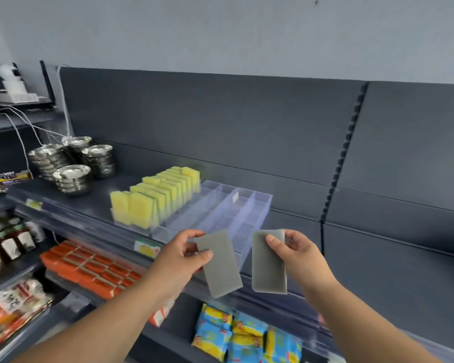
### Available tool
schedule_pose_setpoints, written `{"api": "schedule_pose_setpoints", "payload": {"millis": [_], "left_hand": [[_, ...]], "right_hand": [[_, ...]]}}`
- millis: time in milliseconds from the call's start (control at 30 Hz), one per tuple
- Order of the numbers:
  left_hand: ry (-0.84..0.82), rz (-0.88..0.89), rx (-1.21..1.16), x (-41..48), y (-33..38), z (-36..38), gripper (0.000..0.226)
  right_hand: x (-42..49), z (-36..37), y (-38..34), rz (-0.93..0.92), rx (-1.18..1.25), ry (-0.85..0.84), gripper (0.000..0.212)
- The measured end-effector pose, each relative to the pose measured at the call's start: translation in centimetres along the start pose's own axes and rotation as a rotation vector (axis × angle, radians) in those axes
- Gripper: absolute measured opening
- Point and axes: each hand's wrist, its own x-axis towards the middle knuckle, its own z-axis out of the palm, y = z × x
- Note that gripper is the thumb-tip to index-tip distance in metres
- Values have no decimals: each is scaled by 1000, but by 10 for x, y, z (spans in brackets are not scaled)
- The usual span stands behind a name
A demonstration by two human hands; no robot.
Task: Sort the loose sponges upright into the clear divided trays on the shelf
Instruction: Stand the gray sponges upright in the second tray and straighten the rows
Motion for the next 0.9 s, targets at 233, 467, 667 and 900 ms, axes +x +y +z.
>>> {"api": "schedule_pose_setpoints", "payload": {"millis": [233, 467, 667, 900], "left_hand": [[-6, 66, 35, 77, 5, -111, 38], [-9, 116, 77, 168, 23, -134, 42], [-9, 180, 141, 241, 42, -120, 37], [-26, 225, 264, 319, 45, -102, 36]], "right_hand": [[62, 101, -31, -72, 4, 44, 23], [117, 125, -34, -72, 13, 131, 20], [187, 123, -38, -90, 29, 171, 24], [256, 130, -38, -74, -24, 216, 34]]}}
